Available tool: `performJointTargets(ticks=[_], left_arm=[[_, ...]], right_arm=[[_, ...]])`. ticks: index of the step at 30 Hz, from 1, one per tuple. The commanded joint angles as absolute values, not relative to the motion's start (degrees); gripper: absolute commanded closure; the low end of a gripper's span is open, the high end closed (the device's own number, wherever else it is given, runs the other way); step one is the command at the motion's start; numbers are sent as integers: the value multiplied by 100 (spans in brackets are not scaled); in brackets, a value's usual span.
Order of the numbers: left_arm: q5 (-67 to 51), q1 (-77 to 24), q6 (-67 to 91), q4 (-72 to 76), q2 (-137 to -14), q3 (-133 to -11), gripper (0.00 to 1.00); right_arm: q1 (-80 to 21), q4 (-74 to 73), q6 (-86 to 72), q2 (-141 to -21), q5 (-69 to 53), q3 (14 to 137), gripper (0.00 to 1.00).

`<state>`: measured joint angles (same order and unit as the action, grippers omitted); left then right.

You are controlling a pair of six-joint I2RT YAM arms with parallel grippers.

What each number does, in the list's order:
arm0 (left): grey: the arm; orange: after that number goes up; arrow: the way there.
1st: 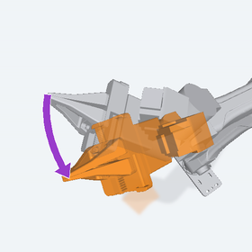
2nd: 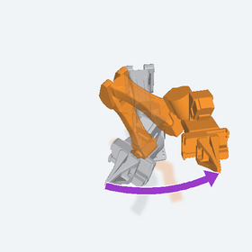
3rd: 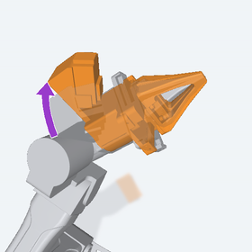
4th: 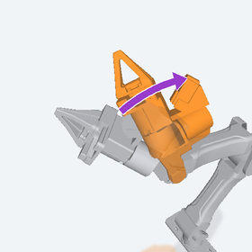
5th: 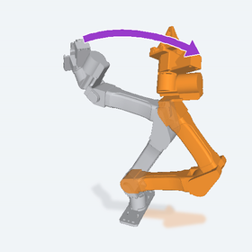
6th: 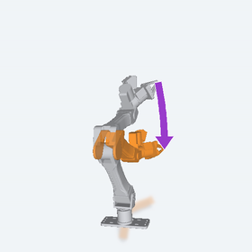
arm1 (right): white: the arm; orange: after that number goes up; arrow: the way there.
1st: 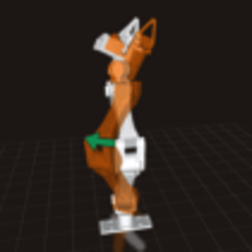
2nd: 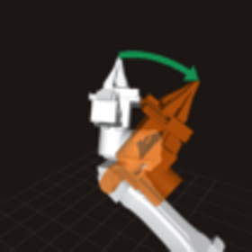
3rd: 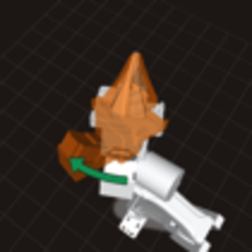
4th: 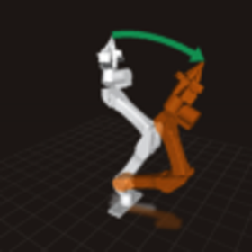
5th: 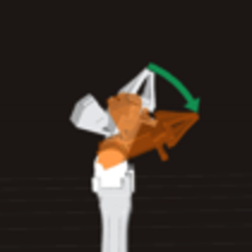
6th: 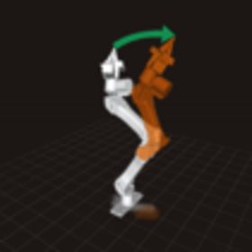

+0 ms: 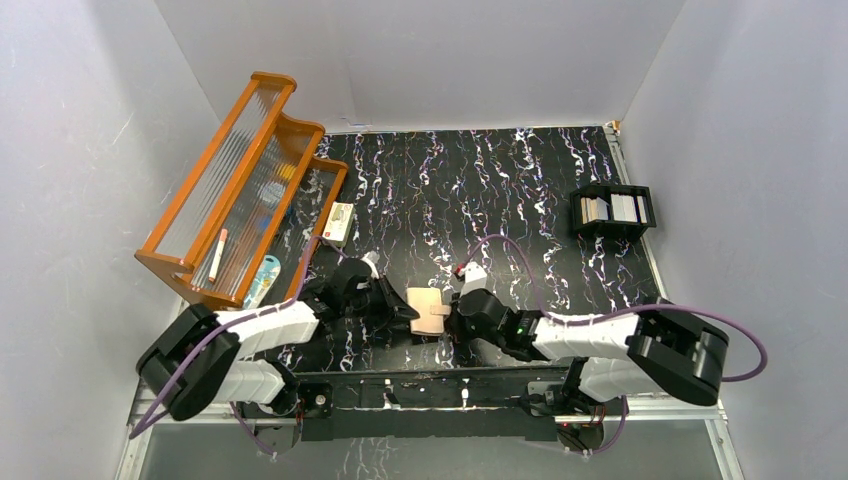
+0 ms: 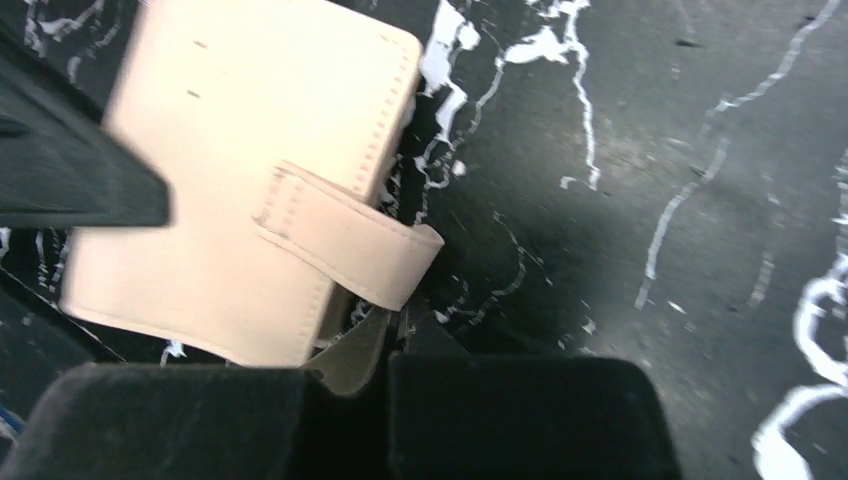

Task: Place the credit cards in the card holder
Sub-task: Turn over the card holder at the center of the board.

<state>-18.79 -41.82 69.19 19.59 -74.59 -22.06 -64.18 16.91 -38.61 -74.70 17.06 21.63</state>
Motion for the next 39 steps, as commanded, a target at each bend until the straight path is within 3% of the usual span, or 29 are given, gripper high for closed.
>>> performJointTargets(ticks=[1, 4, 8, 14, 19, 26, 39], left_arm=[[-1517, -4205, 6653, 955, -6691, -2681, 100], [-1559, -4185, 6654, 751, -6543, -2858, 100], [-1640, -4175, 6807, 562, -6536, -3111, 100], [-1571, -4175, 6719, 30, -6516, -3564, 100], [-1521, -4175, 6889, 45, -6390, -3582, 100], [-1527, -4172, 6916, 15, -6375, -3694, 100], [-1237, -4175, 6558, -446, -6440, -3909, 100]], right_arm=[[-6458, 561, -3247, -6869, 2374, 2404, 96], [-6453, 654, -2430, -6591, 2248, 2475, 89], [-6473, 692, -1124, -6341, 1826, 2812, 66], [-6495, 853, 168, -5681, 1560, 3046, 52], [-6631, 1792, 1428, -5397, 1031, 2660, 46], [-7146, 2260, 2588, -5473, 1460, 2625, 42], [-7268, 1298, 2544, -4469, 1814, 2622, 40]])
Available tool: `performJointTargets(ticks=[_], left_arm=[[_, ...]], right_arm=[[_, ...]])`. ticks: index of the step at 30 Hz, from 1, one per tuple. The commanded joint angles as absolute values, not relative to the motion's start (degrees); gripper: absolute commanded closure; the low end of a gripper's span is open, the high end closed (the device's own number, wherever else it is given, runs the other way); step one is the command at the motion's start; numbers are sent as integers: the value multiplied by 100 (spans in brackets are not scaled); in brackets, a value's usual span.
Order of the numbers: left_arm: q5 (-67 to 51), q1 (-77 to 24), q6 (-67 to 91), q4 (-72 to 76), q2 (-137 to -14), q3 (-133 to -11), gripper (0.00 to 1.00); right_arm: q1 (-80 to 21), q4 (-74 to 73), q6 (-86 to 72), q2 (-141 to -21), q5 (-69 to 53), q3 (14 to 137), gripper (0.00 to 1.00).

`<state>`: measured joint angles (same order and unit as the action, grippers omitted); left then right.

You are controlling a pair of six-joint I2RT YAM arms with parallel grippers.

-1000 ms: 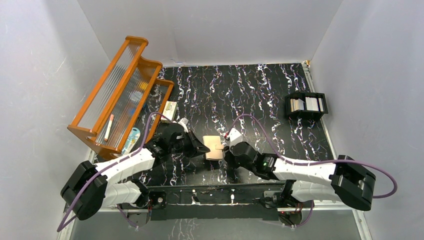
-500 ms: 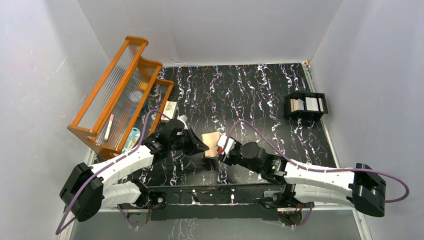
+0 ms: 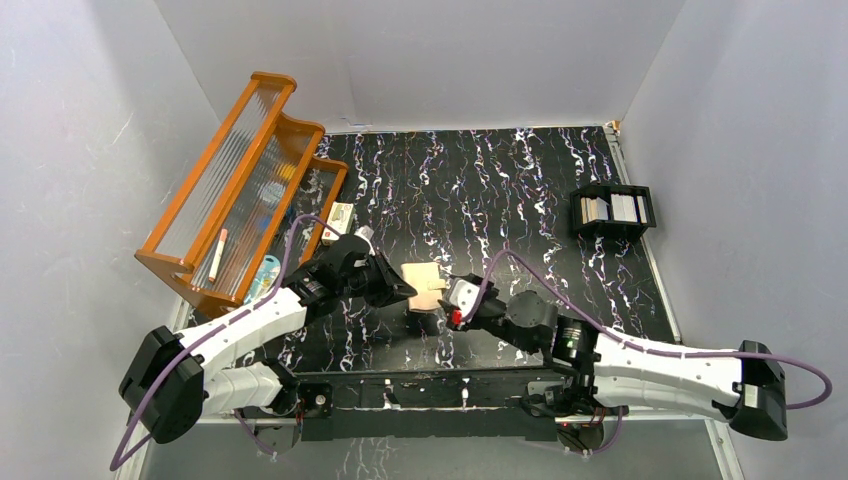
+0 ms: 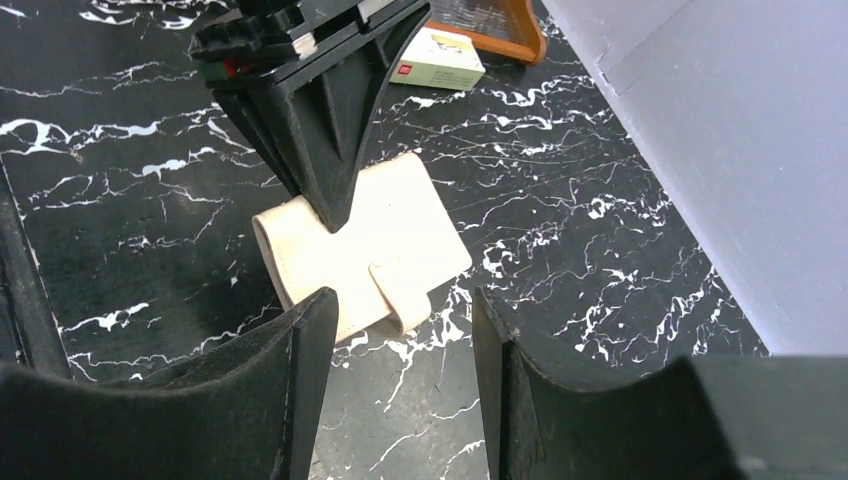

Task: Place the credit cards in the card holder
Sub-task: Turn over the card holder at the center of the board.

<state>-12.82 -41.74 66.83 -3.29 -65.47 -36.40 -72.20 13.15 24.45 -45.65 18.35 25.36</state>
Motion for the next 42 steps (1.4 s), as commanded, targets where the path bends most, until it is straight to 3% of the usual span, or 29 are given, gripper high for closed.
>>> performJointTargets(ticks=[1, 16, 21, 23, 24, 25, 29, 33, 37, 42], left_arm=[[-1256, -4175, 6573, -426, -6442, -3913, 100], [-1585, -4175, 6948, -219, -6389, -4002, 100], [-1719, -4175, 7156, -77, -6330, -3895, 100], [-1758, -4172, 7260, 1, -6252, -3839, 100], [-1822, -4173, 7373, 85, -6147, -3819, 95], [-1809, -4176, 7358, 51, -6115, -3862, 88], [-1532, -4174, 7032, -407, -5950, -4169, 60], [-844, -4154, 6377, -1327, -5775, -4637, 47], [-247, -4118, 5735, -2129, -5652, -5065, 46], [186, -4102, 5043, -2755, -5616, -5357, 47]], right_arm=[[-7281, 1297, 2564, -4612, 1720, 2661, 40], [-8163, 2958, 4574, -6467, 2955, 2616, 32], [-8217, 3624, 4956, -6950, 3613, 2533, 34], [-8217, 3670, 4967, -6966, 3597, 2508, 40], [-8218, 3775, 4714, -6848, 3592, 2438, 71], [-8214, 3781, 4554, -6771, 3568, 2428, 81], [-8214, 3283, 3183, -6292, 3252, 2551, 100], [-8184, 2736, 1494, -5846, 2885, 2646, 100], [-7813, 1676, -542, -5619, 2010, 3055, 100], [-6475, 1201, -2782, -5593, -49, 3211, 100]])
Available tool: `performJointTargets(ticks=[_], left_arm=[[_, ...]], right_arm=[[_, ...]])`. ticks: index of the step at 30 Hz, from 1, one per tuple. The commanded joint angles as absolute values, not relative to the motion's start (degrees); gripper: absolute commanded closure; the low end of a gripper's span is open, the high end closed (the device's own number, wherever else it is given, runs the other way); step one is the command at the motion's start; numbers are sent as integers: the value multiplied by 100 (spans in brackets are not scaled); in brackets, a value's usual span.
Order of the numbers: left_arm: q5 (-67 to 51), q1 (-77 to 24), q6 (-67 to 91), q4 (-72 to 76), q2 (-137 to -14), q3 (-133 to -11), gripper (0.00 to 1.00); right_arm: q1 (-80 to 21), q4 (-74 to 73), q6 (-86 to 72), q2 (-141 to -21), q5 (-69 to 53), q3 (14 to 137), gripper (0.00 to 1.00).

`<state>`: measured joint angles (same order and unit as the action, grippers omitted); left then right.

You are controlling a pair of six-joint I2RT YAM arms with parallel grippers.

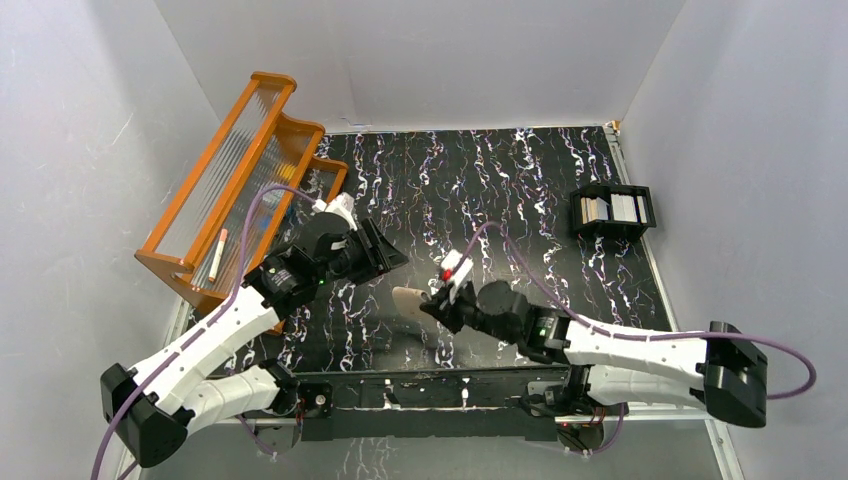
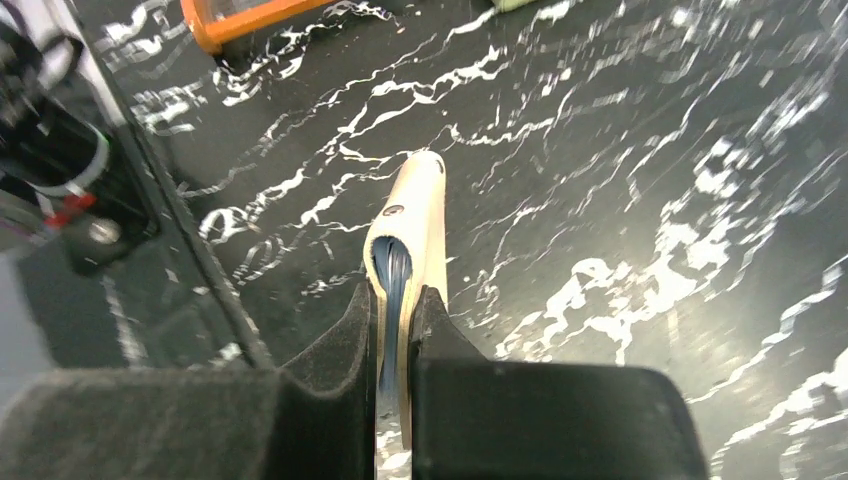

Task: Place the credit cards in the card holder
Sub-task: Turn over the card holder at the center of the board.

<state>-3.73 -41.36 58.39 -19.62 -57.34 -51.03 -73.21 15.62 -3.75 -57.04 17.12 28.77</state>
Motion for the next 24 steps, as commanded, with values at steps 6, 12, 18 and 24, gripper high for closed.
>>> performJointTargets(ticks=[6, 12, 18, 24], left_arm=[[-527, -4104, 4298, -2640, -5652, -5204, 47], [-1160, -4102, 4105, -2701, -5808, -4797, 50], [-1424, -4116, 4147, -2684, -5983, -4247, 55], [-1633, -4230, 4129, -2005, -6368, -3752, 58]], right_arm=[[-5260, 829, -4781, -6131, -1881, 3434, 100], [-4626, 621, -5319, -6904, -2812, 3484, 97], [-4216, 980, -5303, -7921, -3387, 3360, 93], [-4053, 80, -4251, -9095, -3520, 4286, 81]])
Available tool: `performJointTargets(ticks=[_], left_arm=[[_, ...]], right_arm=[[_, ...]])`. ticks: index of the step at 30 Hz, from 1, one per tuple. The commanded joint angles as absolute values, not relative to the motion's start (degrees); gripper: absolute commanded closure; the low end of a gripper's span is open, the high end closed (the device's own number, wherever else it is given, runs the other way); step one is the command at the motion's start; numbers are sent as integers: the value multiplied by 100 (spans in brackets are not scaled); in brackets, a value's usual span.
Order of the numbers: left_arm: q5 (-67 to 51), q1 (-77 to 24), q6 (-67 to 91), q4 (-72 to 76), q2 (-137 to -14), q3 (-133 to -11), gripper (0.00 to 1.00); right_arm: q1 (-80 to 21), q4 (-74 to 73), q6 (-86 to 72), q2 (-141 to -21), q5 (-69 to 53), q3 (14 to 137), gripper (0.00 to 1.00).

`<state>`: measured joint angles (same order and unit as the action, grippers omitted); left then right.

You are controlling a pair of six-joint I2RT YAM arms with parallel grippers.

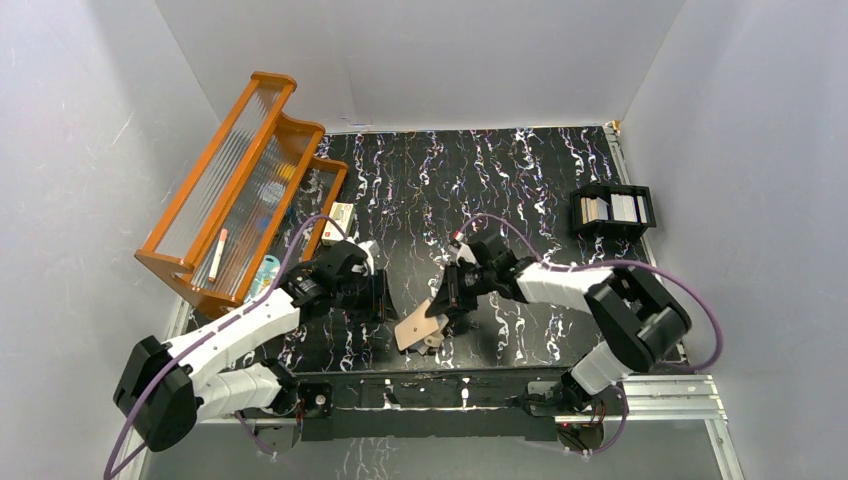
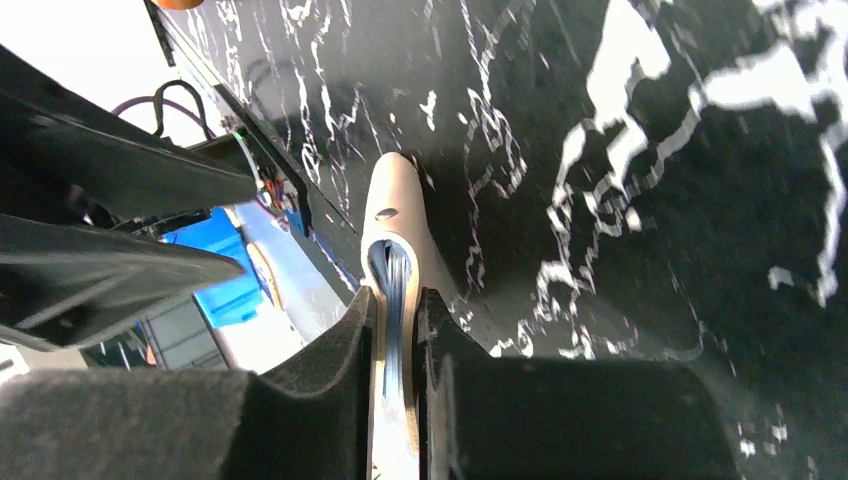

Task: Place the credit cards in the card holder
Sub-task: Turn over the card holder at the center of the board.

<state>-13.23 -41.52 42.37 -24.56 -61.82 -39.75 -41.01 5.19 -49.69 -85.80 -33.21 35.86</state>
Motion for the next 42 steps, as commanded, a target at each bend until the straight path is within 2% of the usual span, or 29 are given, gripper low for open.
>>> performJointTargets(ticks=[1, 5, 9, 12, 14, 15, 21, 27, 30, 35, 42], left_arm=[[-1627, -4235, 4123, -1859, -6456, -3689, 60], [-1692, -4270, 4059, -1487, -6830, -3579, 63], [-1574, -4304, 4064, -1365, -7039, -3573, 64], [-1492, -4320, 4193, -1110, -7071, -3465, 67], [-1511, -4314, 4249, -912, -7138, -3425, 68], [-1511, -4315, 4261, -836, -7207, -3462, 69], [-1500, -4317, 4341, -562, -7476, -3604, 72], [-756, -4315, 4311, -1153, -7388, -3787, 71], [-491, -4304, 4290, -1297, -7289, -3813, 63], [-616, -4315, 4187, -1196, -7495, -3858, 63], [-620, -4316, 4073, -1195, -7616, -3899, 63]], right_arm=[[-4031, -59, -4125, -9259, -3490, 4446, 80], [-3978, -650, -3634, -9881, -3482, 5101, 72], [-3884, -1390, -3159, -10479, -3247, 5927, 56], [-3824, -1982, -3081, -10458, -2710, 6397, 46], [-3789, -2187, -3170, -10176, -2297, 6495, 33], [-3784, -2266, -3296, -10037, -1961, 6486, 31], [-3801, -2270, -4282, -8602, -896, 5826, 34], [-4256, -1478, -5310, -7499, -555, 4813, 41], [-4744, -1145, -5967, -7373, -186, 4470, 39], [-5428, -1114, -6627, -7675, 521, 4485, 35], [-5545, -1029, -6638, -8039, 757, 4447, 37]])
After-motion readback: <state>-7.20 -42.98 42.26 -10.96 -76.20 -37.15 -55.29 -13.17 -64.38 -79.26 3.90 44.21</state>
